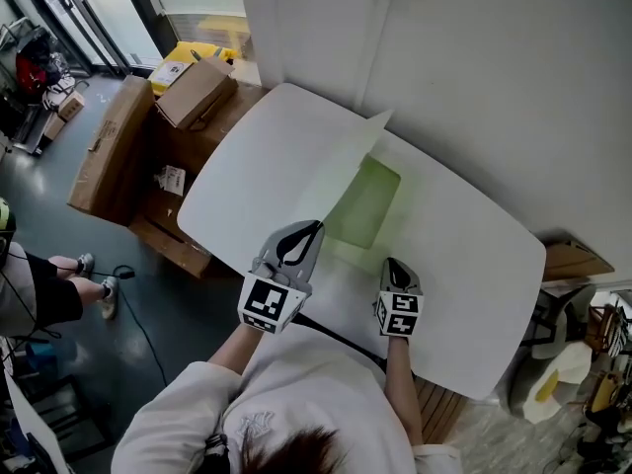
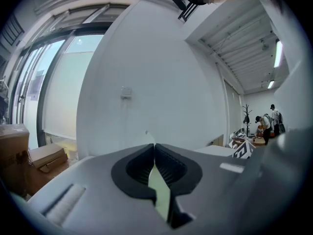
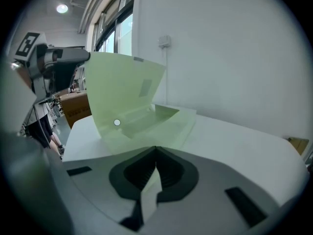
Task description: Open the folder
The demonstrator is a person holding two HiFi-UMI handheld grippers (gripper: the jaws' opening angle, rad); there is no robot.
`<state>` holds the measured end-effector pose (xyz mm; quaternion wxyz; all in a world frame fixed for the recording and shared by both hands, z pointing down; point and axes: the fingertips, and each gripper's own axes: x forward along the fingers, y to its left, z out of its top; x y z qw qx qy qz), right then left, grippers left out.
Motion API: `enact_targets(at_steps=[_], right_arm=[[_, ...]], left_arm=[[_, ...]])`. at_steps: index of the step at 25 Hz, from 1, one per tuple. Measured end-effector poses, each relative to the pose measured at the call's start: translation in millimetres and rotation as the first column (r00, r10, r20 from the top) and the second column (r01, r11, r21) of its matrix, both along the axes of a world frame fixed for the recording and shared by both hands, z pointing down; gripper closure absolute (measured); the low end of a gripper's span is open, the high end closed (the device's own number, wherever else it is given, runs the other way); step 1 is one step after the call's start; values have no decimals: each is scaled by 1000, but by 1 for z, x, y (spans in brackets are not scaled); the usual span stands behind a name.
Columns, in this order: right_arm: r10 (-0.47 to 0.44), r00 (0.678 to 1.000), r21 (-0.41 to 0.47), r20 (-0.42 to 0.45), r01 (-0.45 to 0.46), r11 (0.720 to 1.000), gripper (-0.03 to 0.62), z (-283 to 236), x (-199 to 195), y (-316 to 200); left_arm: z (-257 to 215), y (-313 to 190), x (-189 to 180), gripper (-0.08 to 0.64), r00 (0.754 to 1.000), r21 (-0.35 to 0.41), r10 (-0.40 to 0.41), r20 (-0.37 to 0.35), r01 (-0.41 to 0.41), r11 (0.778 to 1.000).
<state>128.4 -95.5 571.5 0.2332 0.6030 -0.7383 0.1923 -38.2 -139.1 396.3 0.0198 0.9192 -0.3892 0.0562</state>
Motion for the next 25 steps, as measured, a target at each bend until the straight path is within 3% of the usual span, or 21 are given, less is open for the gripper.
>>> enact_targets(at_steps=[6, 14, 25], right_arm=[[-20, 999, 86, 50, 16, 996, 586, -37, 4, 8], [1, 986, 212, 166, -37, 976, 585, -101, 14, 30], [-8, 972, 286, 236, -62, 956, 585, -133, 21, 31]], left_arm=[[9, 6, 27, 545, 999, -4, 22, 35, -22, 1000], [18, 21, 49, 522, 996, -33, 45, 73, -42, 999], [28, 30, 63, 514, 996, -73, 33, 80, -27, 997]])
